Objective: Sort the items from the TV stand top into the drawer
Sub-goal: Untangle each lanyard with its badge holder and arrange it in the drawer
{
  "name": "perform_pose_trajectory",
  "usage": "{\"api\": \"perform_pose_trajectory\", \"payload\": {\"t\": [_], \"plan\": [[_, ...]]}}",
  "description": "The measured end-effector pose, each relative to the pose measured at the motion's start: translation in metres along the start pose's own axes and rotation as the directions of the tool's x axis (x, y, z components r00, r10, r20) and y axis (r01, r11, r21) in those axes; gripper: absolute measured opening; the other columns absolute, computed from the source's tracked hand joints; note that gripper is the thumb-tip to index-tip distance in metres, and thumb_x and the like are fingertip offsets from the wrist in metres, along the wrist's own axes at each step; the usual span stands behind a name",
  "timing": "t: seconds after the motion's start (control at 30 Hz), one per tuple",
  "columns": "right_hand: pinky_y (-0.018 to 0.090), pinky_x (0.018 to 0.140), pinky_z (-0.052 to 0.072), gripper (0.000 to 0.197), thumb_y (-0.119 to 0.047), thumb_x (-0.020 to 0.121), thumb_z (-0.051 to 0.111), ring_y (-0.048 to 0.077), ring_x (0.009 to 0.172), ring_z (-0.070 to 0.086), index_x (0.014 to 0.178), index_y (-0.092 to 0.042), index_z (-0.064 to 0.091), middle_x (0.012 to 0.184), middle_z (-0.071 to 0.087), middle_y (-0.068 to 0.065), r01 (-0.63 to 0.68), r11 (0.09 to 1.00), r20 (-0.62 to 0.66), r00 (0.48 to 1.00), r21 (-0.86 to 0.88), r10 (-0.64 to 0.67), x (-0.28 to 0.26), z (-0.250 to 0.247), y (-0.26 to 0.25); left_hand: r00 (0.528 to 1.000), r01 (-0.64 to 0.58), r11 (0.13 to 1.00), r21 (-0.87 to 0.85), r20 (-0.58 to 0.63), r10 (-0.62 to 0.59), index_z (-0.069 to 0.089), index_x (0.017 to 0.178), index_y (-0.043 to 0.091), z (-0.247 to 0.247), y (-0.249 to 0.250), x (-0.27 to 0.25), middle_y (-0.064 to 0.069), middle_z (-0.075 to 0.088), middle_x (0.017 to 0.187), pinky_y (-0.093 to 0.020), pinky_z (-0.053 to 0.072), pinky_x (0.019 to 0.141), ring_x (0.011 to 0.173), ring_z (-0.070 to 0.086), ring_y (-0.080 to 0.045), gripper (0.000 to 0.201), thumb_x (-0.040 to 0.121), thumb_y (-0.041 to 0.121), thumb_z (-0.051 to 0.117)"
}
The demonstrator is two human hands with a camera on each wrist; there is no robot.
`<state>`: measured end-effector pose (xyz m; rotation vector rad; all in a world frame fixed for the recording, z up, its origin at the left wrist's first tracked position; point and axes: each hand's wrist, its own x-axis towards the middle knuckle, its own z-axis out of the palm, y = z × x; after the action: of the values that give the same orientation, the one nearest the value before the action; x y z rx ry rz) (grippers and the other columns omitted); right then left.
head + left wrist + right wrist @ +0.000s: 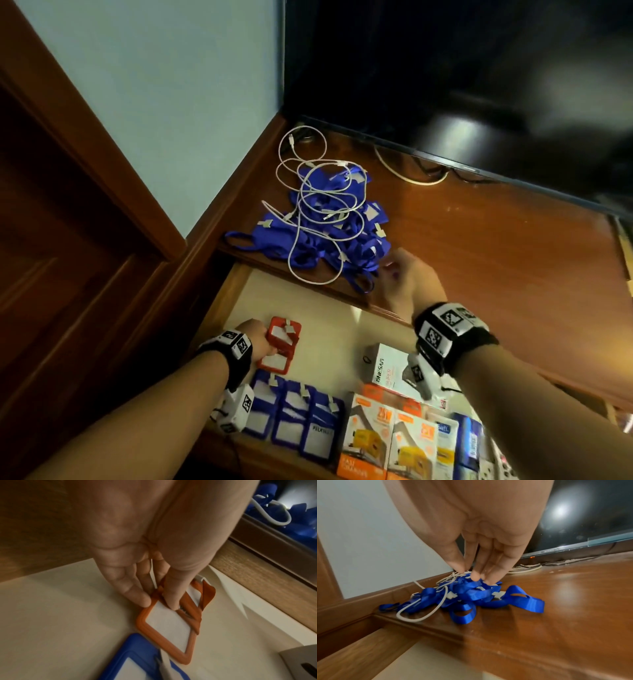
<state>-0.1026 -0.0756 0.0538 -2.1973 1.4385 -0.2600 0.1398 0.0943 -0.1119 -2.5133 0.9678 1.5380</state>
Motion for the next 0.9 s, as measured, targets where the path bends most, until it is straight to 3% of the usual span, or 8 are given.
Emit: {"api": "perform_pose_trajectory", "payload": {"t": [0.1,0.17,0.27,0.37,0.43,0.63,0.8,0.9], "plan": [[0.043,0.093,0.052,0.022,-0.017,0.092,0.058,0.037,0.099,0.063,0.112,-0.019,0.067,0.110,0.066,0.011,0.013,0.995,0.022,1.000,-0.100,-0.010,0.030,0.002,0.009,0.999,0.036,0.999,0.038,-0.027,-0.035,0.074,0.093,0.025,0.006,-0.005,0.014,0.001,0.076,0.099,-0.036,0.058,0.089,0.090,0.071,-0.020,0.037,0.068,0.053,0.075],[0.044,0.101,0.048,0.031,-0.013,0.094,0.056,0.042,0.110,0.060,0.123,-0.015,0.065,0.118,0.064,0.017,-0.018,0.990,0.027,0.999,-0.139,0.022,0.050,0.005,0.014,0.999,0.024,0.999,0.046,-0.036,-0.022,0.074,0.100,0.021,0.003,0.002,0.001,0.001,0.072,0.095,-0.032,0.056,0.084,0.088,0.069,-0.021,0.034,0.077,0.046,0.077],[0.039,0.104,0.044,0.035,-0.018,0.098,0.055,0.038,0.126,0.056,0.132,-0.014,0.061,0.130,0.063,0.018,-0.176,0.978,0.079,0.979,-0.113,0.185,0.077,0.010,0.027,0.998,0.036,0.997,0.069,-0.053,-0.032,0.071,0.109,0.016,0.003,0.006,-0.003,-0.003,0.071,0.103,-0.030,0.051,0.080,0.089,0.065,-0.022,0.032,0.088,0.040,0.076],[0.037,0.085,0.048,0.032,-0.027,0.096,0.057,0.039,0.110,0.066,0.120,-0.009,0.067,0.122,0.069,0.022,-0.297,0.950,0.095,0.947,-0.095,0.306,0.092,0.014,0.038,0.996,0.046,0.995,0.089,-0.086,-0.039,0.070,0.110,0.013,0.004,0.007,-0.003,-0.006,0.073,0.113,-0.032,0.054,0.084,0.100,0.069,-0.026,0.037,0.088,0.042,0.076],[0.034,0.075,0.043,0.032,-0.031,0.096,0.060,0.040,0.102,0.067,0.110,-0.004,0.070,0.113,0.071,0.024,-0.342,0.936,0.106,0.931,-0.088,0.350,0.096,0.017,0.042,0.995,0.044,0.992,0.118,-0.093,-0.033,0.071,0.109,0.013,0.005,0.008,-0.003,-0.007,0.073,0.114,-0.032,0.055,0.086,0.104,0.070,-0.028,0.036,0.087,0.040,0.078],[0.031,0.073,0.044,0.042,-0.050,0.091,0.069,0.032,0.090,0.066,0.107,-0.012,0.074,0.103,0.074,0.013,-0.423,0.906,0.114,0.900,0.001,0.420,0.104,0.022,0.045,0.984,0.099,0.975,0.199,-0.164,-0.066,0.068,0.114,0.010,0.004,0.016,-0.004,-0.010,0.072,0.119,-0.032,0.055,0.087,0.109,0.069,-0.028,0.047,0.083,0.041,0.084],[0.033,0.073,0.046,0.027,-0.041,0.094,0.071,0.023,0.078,0.061,0.095,-0.014,0.074,0.084,0.068,0.004,-0.464,0.882,0.166,0.879,0.086,0.446,0.103,0.019,0.039,0.976,0.118,0.972,0.205,-0.202,-0.076,0.064,0.121,0.010,0.002,0.017,-0.007,-0.009,0.069,0.126,-0.032,0.055,0.092,0.114,0.067,-0.027,0.050,0.085,0.040,0.082],[0.031,0.073,0.043,0.030,-0.038,0.095,0.071,0.025,0.082,0.061,0.105,-0.010,0.077,0.093,0.069,0.009,-0.482,0.869,0.198,0.868,0.114,0.456,0.100,0.016,0.037,0.977,0.116,0.972,0.204,-0.200,-0.075,0.064,0.121,0.010,0.002,0.015,-0.011,-0.009,0.069,0.124,-0.035,0.057,0.094,0.113,0.068,-0.028,0.053,0.084,0.043,0.082]]}}
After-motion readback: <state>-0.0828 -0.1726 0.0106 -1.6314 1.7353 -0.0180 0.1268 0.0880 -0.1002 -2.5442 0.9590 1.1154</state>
